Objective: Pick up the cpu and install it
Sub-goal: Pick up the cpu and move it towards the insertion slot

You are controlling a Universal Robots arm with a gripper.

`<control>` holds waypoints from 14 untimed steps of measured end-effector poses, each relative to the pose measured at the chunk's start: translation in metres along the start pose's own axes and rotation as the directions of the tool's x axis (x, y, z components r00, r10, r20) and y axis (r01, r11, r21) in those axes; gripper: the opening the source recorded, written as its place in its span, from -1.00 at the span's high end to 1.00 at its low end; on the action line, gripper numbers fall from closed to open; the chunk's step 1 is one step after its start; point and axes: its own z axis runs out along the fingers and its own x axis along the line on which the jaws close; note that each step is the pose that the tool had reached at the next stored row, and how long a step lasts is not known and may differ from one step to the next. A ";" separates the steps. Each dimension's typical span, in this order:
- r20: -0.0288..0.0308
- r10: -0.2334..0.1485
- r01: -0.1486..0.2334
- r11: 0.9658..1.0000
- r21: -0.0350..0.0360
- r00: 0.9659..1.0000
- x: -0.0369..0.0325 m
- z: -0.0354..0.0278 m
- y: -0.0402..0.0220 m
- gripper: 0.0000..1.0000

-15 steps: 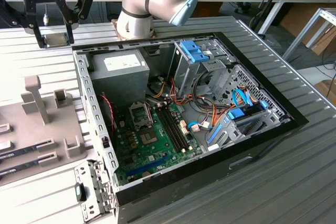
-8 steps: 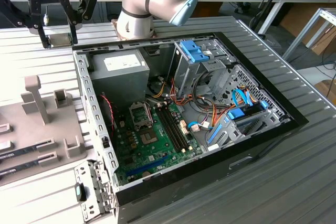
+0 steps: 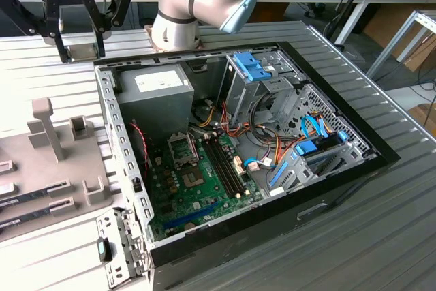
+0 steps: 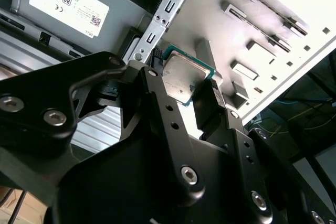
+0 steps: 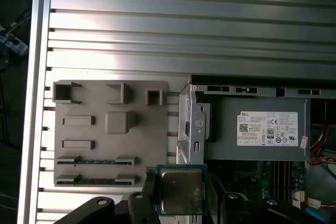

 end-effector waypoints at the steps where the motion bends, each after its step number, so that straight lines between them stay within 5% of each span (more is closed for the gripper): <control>1: 0.000 0.000 0.000 1.000 0.000 1.000 -0.0006 0.0002 0.0000 0.05; 14: 0.000 0.000 0.000 1.000 0.000 1.000 -0.0099 0.0018 -0.0005 0.05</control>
